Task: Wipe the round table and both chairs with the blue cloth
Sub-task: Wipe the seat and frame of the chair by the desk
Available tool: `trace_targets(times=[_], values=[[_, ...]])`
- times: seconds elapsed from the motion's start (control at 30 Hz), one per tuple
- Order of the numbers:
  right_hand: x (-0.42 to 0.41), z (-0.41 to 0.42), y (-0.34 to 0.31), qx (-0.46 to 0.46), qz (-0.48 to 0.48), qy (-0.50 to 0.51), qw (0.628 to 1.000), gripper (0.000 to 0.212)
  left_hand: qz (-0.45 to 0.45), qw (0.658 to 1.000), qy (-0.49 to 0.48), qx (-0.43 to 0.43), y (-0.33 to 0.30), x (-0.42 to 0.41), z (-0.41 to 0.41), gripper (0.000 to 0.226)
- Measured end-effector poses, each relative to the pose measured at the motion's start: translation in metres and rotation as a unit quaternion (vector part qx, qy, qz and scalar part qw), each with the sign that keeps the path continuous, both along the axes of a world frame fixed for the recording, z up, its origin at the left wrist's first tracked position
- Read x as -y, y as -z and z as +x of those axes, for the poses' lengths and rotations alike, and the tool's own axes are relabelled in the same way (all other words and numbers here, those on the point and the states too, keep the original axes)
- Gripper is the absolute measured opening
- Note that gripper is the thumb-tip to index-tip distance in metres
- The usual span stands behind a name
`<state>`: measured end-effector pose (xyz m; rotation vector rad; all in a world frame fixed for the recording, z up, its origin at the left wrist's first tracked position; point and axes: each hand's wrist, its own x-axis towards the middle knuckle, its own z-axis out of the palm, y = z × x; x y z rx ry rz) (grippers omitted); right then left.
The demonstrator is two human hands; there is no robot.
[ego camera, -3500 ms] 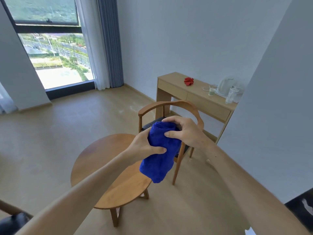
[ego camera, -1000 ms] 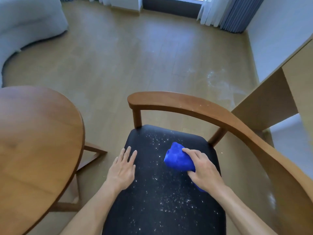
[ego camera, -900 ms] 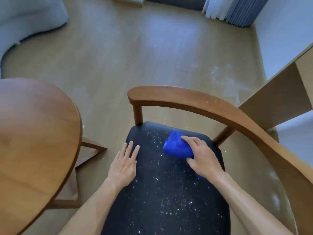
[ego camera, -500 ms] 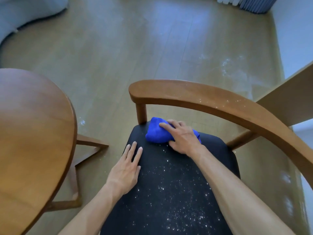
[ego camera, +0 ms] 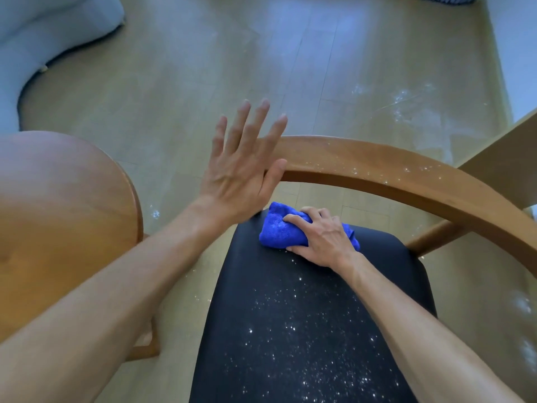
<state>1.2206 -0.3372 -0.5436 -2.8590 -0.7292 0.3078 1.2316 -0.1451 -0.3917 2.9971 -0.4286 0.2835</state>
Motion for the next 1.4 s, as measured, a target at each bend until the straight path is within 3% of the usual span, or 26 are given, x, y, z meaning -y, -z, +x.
trace_targets(times=[0.07,0.2,0.33,0.43,0.53,0.57,0.6,0.63,0.67,0.7,0.73,0.83,0.97,1.07,1.17,1.27,1.4], values=[[-0.001,-0.005,-0.002,0.000,0.002,0.002,1.000,0.059,0.020,0.998,-0.025,-0.047,0.005,0.000,0.012,0.060],[-0.001,-0.034,-0.015,0.003,0.032,0.009,0.999,0.054,-0.010,0.997,-0.039,-0.060,0.010,0.000,0.014,0.066],[-0.005,-0.137,-0.008,0.013,0.098,-0.010,0.995,0.045,-0.002,0.997,-0.046,-0.062,0.009,0.002,0.015,0.071],[0.000,-0.220,-0.001,0.042,0.105,-0.063,0.992,0.022,-0.005,0.997,-0.045,-0.057,0.009,0.002,0.014,0.070],[-0.005,-0.226,-0.009,0.039,0.109,-0.083,0.990,0.005,0.000,0.998,-0.045,-0.052,0.009,0.002,0.014,0.068],[-0.004,-0.213,-0.013,-0.012,0.117,-0.065,0.991,0.027,0.003,0.998,-0.046,-0.049,0.010,0.002,0.014,0.068],[-0.001,-0.209,-0.013,0.011,0.142,-0.051,0.988,0.044,0.002,0.998,-0.046,-0.046,0.011,0.002,0.015,0.067],[0.005,-0.202,-0.011,0.049,0.100,-0.056,0.992,0.044,-0.001,0.998,-0.042,-0.044,0.012,0.002,0.015,0.067],[0.011,-0.185,-0.010,0.092,0.098,-0.108,0.985,0.026,-0.003,0.998,-0.039,-0.040,0.013,0.002,0.016,0.067],[0.022,-0.155,-0.012,0.108,0.089,-0.156,0.978,0.026,-0.006,0.999,-0.040,-0.033,0.015,0.001,0.016,0.067],[0.037,-0.121,-0.012,0.121,0.082,-0.152,0.978,0.039,-0.009,0.999,-0.040,-0.027,0.016,0.000,0.016,0.066],[0.058,-0.033,-0.024,0.098,0.045,0.102,0.989,0.049,-0.012,0.999,-0.037,-0.015,0.019,0.001,0.016,0.066],[0.037,-0.064,-0.020,0.062,0.062,0.151,0.985,0.052,-0.010,0.999,-0.042,-0.011,0.020,0.000,0.017,0.065],[0.023,-0.153,-0.013,0.046,0.118,0.085,0.988,0.055,-0.009,0.999,-0.042,-0.015,0.019,0.000,0.016,0.065],[0.018,-0.234,-0.016,0.046,0.155,-0.017,0.987,0.026,-0.011,0.999,-0.043,-0.026,0.018,0.002,0.016,0.066],[0.042,-0.229,-0.022,0.090,0.124,-0.071,0.986,0.038,-0.005,0.998,-0.044,-0.033,0.016,0.002,0.016,0.067],[0.082,-0.207,-0.023,0.088,0.031,-0.146,0.985,0.035,-0.009,0.999,-0.043,-0.030,0.016,0.001,0.017,0.067]])
